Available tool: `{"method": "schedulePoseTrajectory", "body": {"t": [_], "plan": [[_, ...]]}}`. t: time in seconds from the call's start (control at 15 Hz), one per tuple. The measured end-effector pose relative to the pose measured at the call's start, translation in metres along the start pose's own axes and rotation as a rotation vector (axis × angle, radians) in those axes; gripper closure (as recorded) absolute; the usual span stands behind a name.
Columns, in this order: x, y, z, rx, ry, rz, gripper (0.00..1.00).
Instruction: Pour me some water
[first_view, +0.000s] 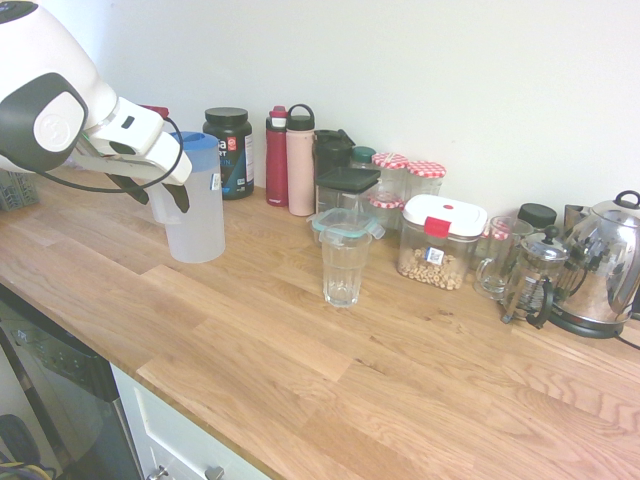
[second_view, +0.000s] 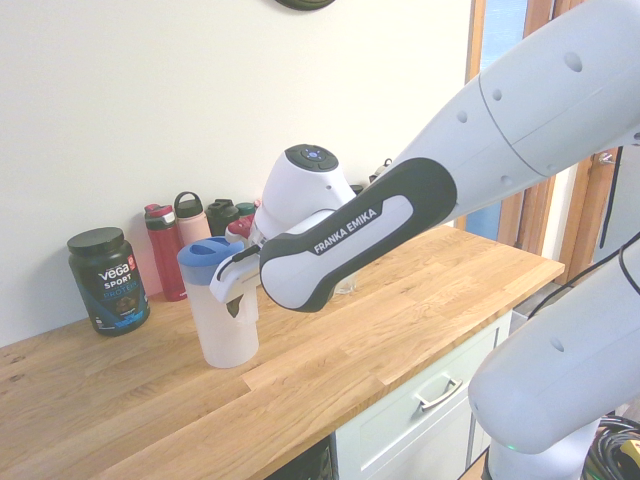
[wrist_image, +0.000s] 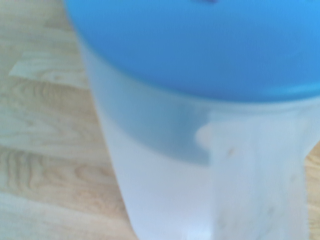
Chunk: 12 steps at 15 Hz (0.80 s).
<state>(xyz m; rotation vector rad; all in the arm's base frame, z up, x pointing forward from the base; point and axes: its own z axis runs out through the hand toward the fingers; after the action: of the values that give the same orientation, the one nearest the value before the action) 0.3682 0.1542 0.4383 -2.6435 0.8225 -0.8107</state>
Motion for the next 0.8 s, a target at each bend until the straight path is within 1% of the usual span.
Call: {"method": "schedulePoseTrajectory", "body": {"t": [0.8], "plan": [[0.0017, -0.006, -0.0066, 0.05, 0.002, 0.008, 1.0]]}}
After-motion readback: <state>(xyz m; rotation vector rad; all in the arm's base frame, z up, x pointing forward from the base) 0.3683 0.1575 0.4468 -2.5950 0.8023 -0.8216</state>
